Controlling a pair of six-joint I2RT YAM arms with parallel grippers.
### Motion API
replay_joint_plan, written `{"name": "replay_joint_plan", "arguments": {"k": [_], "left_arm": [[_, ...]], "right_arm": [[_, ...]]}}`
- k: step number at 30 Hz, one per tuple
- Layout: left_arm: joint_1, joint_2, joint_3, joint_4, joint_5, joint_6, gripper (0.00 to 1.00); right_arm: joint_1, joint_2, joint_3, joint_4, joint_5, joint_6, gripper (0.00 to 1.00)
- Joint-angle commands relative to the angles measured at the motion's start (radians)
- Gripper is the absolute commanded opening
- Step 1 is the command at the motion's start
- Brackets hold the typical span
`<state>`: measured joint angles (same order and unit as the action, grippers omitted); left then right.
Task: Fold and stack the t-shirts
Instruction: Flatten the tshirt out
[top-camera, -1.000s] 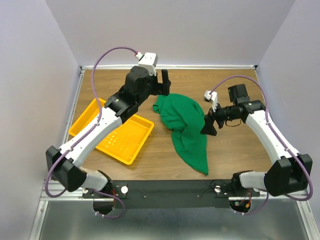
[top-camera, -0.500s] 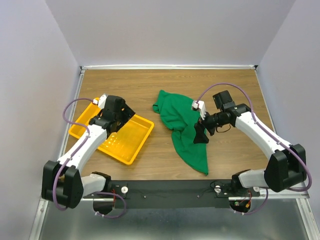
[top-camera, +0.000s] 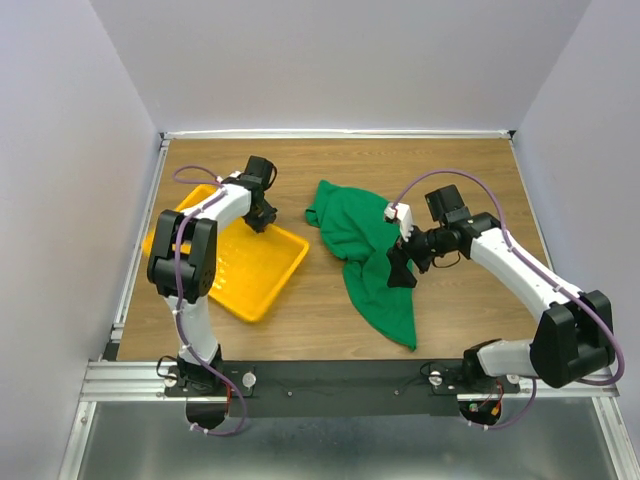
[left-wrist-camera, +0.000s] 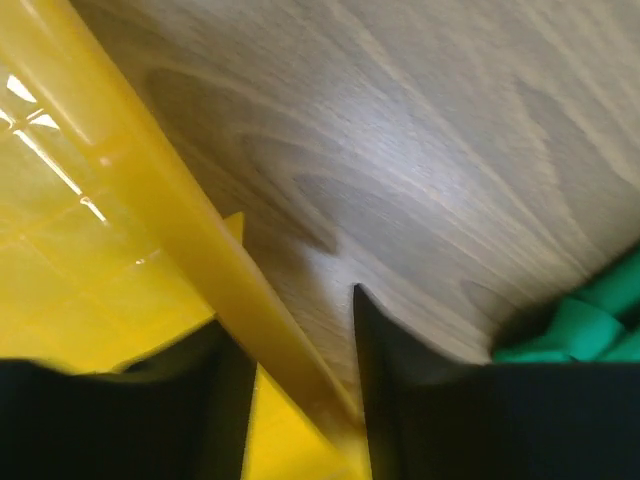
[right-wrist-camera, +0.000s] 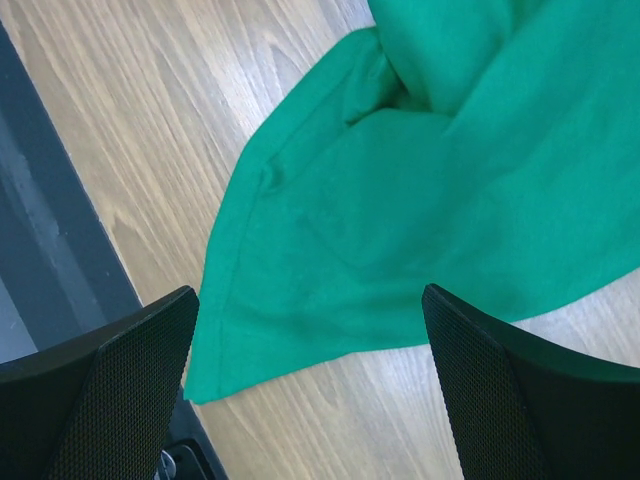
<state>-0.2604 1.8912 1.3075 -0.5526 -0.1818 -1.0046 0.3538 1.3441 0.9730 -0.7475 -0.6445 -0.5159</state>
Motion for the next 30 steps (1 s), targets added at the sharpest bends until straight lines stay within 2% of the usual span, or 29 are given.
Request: {"name": "replay_joint_plan", "arguments": {"k": [1,2,3,4,5,6,7,9,14,19,24,30], "left_arm": [[-0.014,0.02,0.067,-0.096,-0.114,0.116,0.2],[-0.016,0.022,0.071,-0.098,-0.155,0.151,0.12],[-0.014,0.023,0.078,-0.084,-0.177,0.237,0.0],[-0.019,0.026,0.084,-0.069,-0.208,0.318,0.0],[-0.022,0.029,0.087,-0.014,-0.215,0.495,0.0],[-0.025,0.029,0.087,0.018,-0.212,0.497,0.0],[-0.026,0.025,0.081,0.051,-0.209,0.682,0.0],[-0.019,0.029,0.082,0.117,-0.214,0.792,0.0],[0.018,0.146,0.214,0.102,-0.169,1.056,0.0],[0.036,0.233,0.334,0.117,-0.215,1.205,0.0],[0.098,0.322,0.473,0.064,-0.182,1.213,0.0],[0.173,0.364,0.545,0.051,-0.124,1.206,0.0]], "right_arm": [[0.007,-0.037,-0.025,0.025,0.045,0.016,1.0],[0.007,-0.039,-0.026,0.027,0.048,0.017,1.0],[0.008,-0.039,-0.026,0.03,0.048,0.019,1.0],[0.007,-0.036,-0.025,0.031,0.049,0.02,1.0],[0.007,-0.036,-0.023,0.031,0.046,0.02,1.0],[0.007,-0.033,-0.022,0.033,0.046,0.022,1.0],[0.007,-0.033,-0.016,0.034,0.045,0.022,1.0],[0.007,-0.026,-0.01,0.034,0.043,0.02,1.0],[0.007,-0.031,0.001,0.033,0.051,0.019,1.0],[0.007,-0.048,-0.016,0.031,0.049,0.02,1.0],[0.007,-0.054,-0.016,0.03,0.063,0.027,1.0],[0.008,-0.045,-0.004,0.023,0.068,0.033,1.0]]}}
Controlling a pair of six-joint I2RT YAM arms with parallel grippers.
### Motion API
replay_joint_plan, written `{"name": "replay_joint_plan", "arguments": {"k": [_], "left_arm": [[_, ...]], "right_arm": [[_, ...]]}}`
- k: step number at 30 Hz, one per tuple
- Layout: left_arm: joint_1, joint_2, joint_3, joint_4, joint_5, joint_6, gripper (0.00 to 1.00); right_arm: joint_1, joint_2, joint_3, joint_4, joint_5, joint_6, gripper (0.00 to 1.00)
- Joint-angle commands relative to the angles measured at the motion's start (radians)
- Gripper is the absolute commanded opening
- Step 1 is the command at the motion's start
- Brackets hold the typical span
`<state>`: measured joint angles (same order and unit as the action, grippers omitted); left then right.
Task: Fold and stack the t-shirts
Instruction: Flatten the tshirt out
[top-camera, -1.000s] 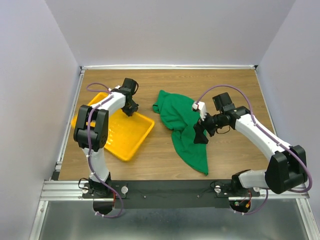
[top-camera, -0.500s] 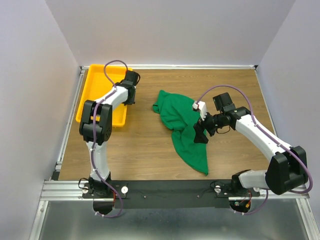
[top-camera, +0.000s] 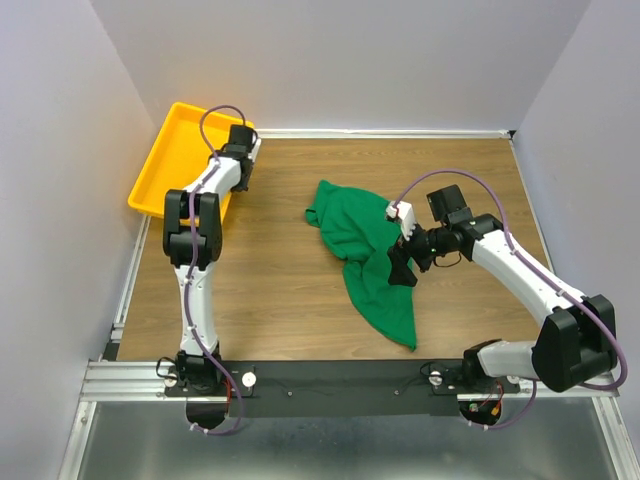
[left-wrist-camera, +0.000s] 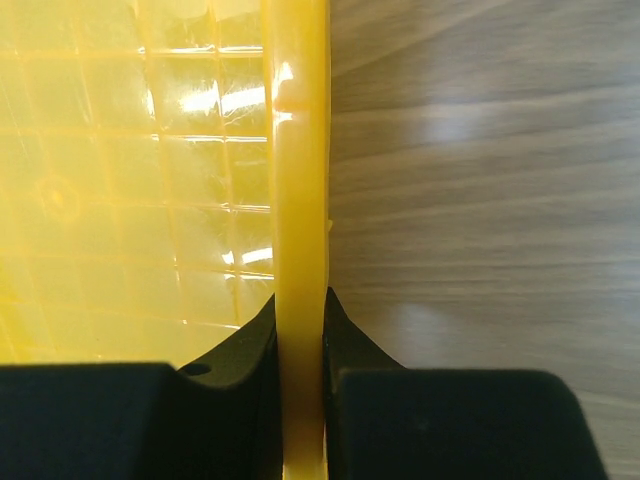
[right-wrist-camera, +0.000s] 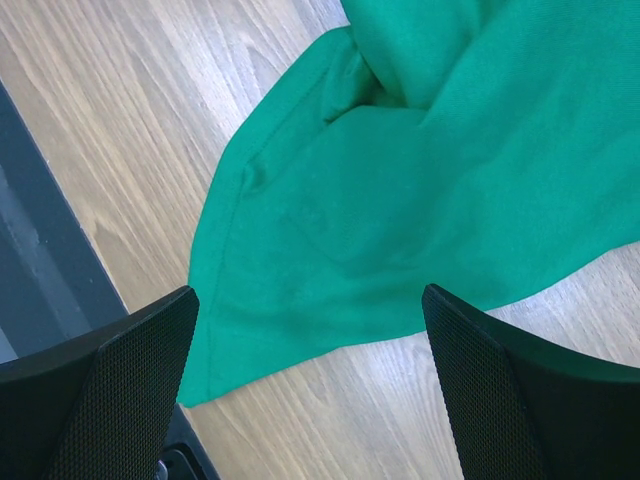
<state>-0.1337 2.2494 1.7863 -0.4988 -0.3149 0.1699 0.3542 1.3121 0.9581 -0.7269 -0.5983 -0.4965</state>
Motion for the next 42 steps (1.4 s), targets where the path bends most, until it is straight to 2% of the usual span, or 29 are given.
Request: {"name": "replay_joint_plan", "arguments": {"k": [1,3,4,7,12,14,15,16,17,18,19,20,21,22,23,25,27,30,35,39,42], "left_arm": [[0.052,0.01,0.076,-0.006,0.014,0.026,0.01],[0.066,0.029,0.103,-0.009,0.026,0.023,0.14],[0.069,0.038,0.114,-0.01,0.04,0.01,0.3],[0.071,0.03,0.153,-0.017,0.027,-0.021,0.48],[0.071,-0.092,0.17,0.012,-0.004,-0.062,0.54],[0.071,-0.23,0.11,0.045,-0.004,-0.088,0.55],[0.071,-0.29,0.066,0.112,0.01,-0.114,0.58],[0.071,-0.421,-0.059,0.208,0.096,-0.128,0.66],[0.071,-0.489,-0.136,0.209,0.168,-0.141,0.77],[0.071,-0.552,-0.218,0.318,0.262,-0.158,0.93],[0.071,-0.639,-0.378,0.362,0.506,-0.203,0.98],[0.059,-0.663,-0.434,0.384,0.593,-0.228,0.98],[0.043,-0.675,-0.523,0.379,0.653,-0.294,0.91],[0.023,-0.682,-0.562,0.372,0.706,-0.294,0.91],[-0.012,-0.688,-0.602,0.364,0.758,-0.35,0.8],[-0.153,-0.705,-0.714,0.368,0.74,-0.401,0.73],[-0.293,-0.72,-0.812,0.431,0.731,-0.513,0.69],[-0.413,-0.754,-0.913,0.531,0.673,-0.686,0.69],[-0.484,-0.757,-0.999,0.635,0.567,-0.865,0.71],[-0.495,-0.689,-0.978,0.678,0.516,-0.946,0.74],[-0.497,-0.617,-0.903,0.681,0.494,-0.981,0.75]], "right_arm": [[0.006,-0.011,0.014,0.001,0.02,0.015,1.0],[0.006,-0.004,0.03,-0.002,0.02,0.018,1.0],[0.006,-0.001,0.034,-0.003,0.022,0.019,1.0],[0.008,0.006,0.05,-0.012,0.025,0.019,1.0],[0.006,0.012,0.062,-0.019,0.046,0.032,1.0],[0.006,0.018,0.061,-0.016,0.086,0.055,1.0],[0.006,0.021,0.057,0.0,0.107,0.07,1.0],[0.006,0.032,0.041,0.024,0.164,0.105,1.0],[0.005,0.038,0.03,0.024,0.196,0.105,1.0],[0.002,0.045,0.019,0.036,0.224,0.133,1.0],[-0.001,0.052,0.001,0.059,0.259,0.147,1.0],[-0.001,0.064,-0.005,0.066,0.264,0.168,1.0],[-0.004,0.067,-0.01,0.075,0.253,0.176,1.0],[-0.004,0.068,-0.012,0.08,0.241,0.182,1.0],[-0.004,0.068,-0.015,0.083,0.23,0.194,1.0],[-0.004,0.076,-0.015,0.086,0.213,0.197,1.0],[-0.004,0.088,-0.024,0.084,0.229,0.202,0.99],[-0.004,0.11,-0.048,0.092,0.293,0.216,0.98],[-0.027,0.121,-0.071,0.15,0.405,0.266,0.98],[-0.037,0.176,-0.047,0.161,0.397,0.302,0.95],[-0.044,0.214,-0.026,0.162,0.358,0.314,0.91]]}}
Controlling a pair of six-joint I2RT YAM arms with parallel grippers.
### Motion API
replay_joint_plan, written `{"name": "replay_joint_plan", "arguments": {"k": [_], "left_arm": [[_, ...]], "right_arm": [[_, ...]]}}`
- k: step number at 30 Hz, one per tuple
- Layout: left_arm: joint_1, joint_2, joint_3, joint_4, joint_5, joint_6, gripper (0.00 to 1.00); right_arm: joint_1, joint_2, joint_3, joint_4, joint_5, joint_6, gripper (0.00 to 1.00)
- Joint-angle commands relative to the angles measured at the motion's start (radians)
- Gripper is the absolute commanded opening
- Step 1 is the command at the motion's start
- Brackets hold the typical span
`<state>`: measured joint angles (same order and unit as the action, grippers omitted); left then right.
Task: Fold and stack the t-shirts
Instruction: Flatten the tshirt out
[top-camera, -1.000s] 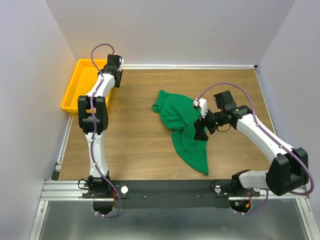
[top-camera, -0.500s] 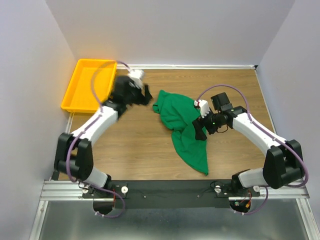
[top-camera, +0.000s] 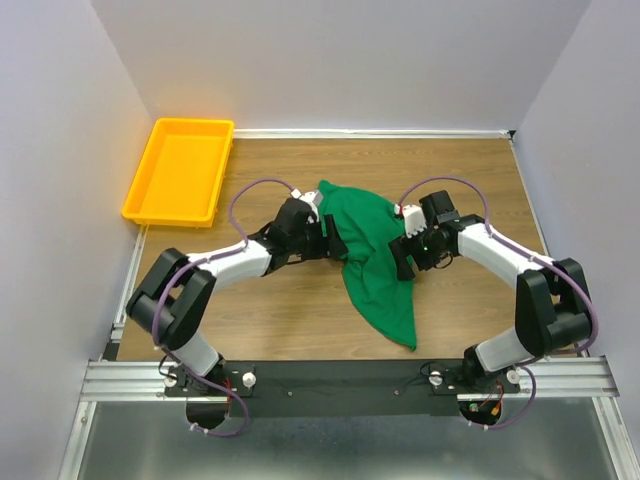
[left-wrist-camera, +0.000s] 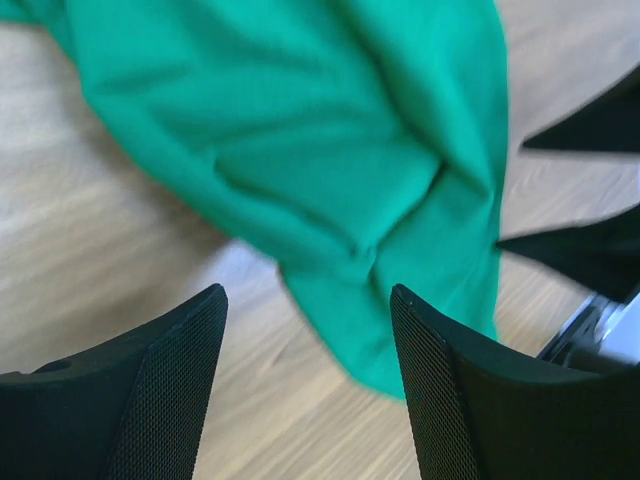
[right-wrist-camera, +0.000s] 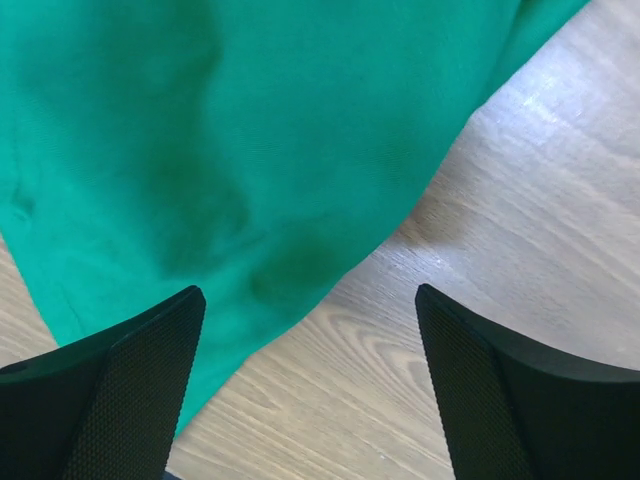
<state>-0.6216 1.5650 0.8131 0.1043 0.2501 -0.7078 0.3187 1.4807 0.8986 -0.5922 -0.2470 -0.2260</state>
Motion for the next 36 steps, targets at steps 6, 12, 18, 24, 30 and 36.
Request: {"name": "replay_joint_plan", "arguments": {"k": [6,12,18,24,30,36], "left_arm": [[-0.007,0.187,0.156,0.046,-0.063,-0.087,0.38],[0.002,0.103,0.182,0.035,-0.072,0.008,0.0],[0.052,-0.213,0.297,0.014,-0.101,0.149,0.0],[0.066,-0.371,0.495,-0.02,-0.095,0.275,0.0],[0.066,-0.415,0.656,-0.032,-0.1,0.306,0.0],[0.066,-0.421,0.764,-0.028,-0.054,0.295,0.0]], "right_arm": [[-0.015,0.085,0.055,0.025,-0.041,0.051,0.55],[-0.067,-0.016,0.127,0.025,-0.06,0.05,0.01],[-0.217,-0.108,0.423,-0.061,-0.202,0.01,0.01],[-0.271,-0.155,0.704,-0.067,-0.324,-0.076,0.01],[-0.273,-0.125,1.039,-0.02,-0.209,-0.041,0.0],[-0.274,-0.123,1.183,0.025,-0.107,-0.006,0.0]]}}
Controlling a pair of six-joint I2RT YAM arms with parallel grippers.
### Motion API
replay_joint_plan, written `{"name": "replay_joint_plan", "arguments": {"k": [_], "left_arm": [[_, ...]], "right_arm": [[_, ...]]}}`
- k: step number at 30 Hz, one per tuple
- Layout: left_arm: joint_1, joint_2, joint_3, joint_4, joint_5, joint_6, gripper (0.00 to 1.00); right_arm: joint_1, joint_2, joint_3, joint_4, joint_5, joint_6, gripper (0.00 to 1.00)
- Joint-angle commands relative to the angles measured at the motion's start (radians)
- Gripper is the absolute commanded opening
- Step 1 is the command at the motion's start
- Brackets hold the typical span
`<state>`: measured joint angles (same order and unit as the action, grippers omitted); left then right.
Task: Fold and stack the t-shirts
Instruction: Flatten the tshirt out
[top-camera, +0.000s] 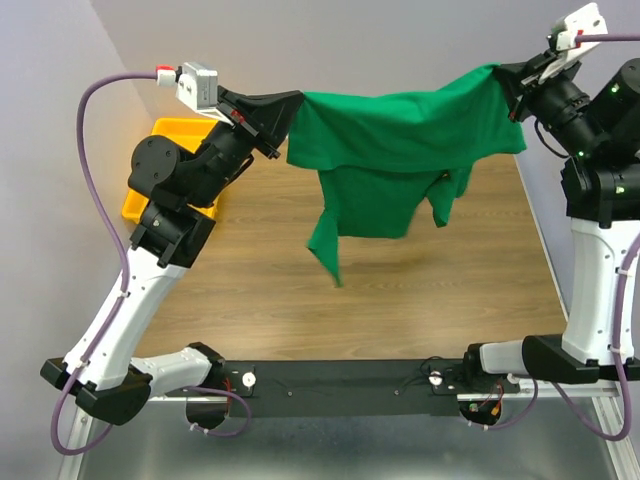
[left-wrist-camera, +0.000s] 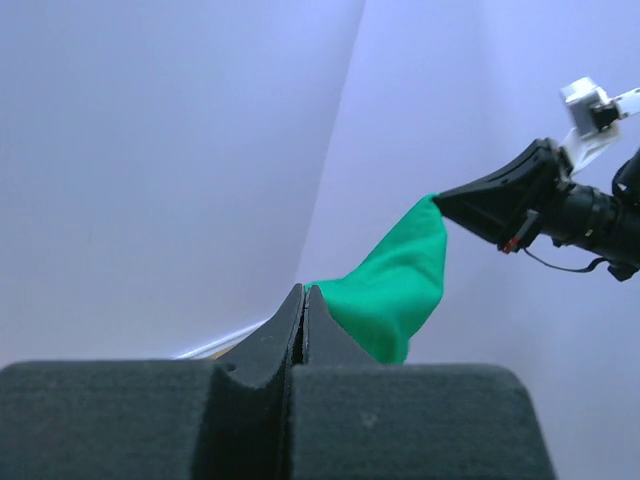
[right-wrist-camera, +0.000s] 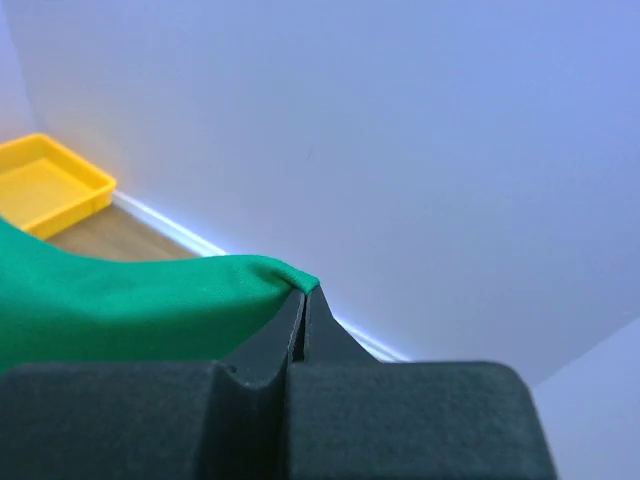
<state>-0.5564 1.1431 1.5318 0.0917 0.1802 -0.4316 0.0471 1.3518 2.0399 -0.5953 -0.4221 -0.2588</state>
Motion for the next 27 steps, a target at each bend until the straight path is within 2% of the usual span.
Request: {"name": "replay_joint_plan", "arguments": {"k": [1,6,10,17,22,27], "left_arm": [[0.001,-0.009,0.057,-0.015,0.005,0.024,0.0],[0.001,-0.043,0.062,-0.014,-0.022,0.034,0.0],[0.003,-0.059,0.048,-0.021,-0.047,0.045,0.0],[0.001,-0.071,0.037,-0.037,-0.079,0.048,0.0],[0.001,-0.091,0.05,-0.063,-0.136,0.077,0.0],[0.003,-0.097,0.022,-0.087,-0.338,0.051,0.0]], "right_arm": [[-0.001,-0.003,0.04,0.028,0.03,0.03,0.0],[-0.003,-0.127,-0.085,0.061,-0.18,-0.016,0.01],[-0.001,-0.195,-0.161,0.101,-0.271,-0.016,0.01],[-0.001,-0.181,-0.164,0.1,-0.241,0.004,0.01],[-0.001,-0.186,-0.213,0.098,-0.297,0.013,0.01],[-0.003,-0.157,-0.3,0.1,-0.293,0.035,0.01]]}}
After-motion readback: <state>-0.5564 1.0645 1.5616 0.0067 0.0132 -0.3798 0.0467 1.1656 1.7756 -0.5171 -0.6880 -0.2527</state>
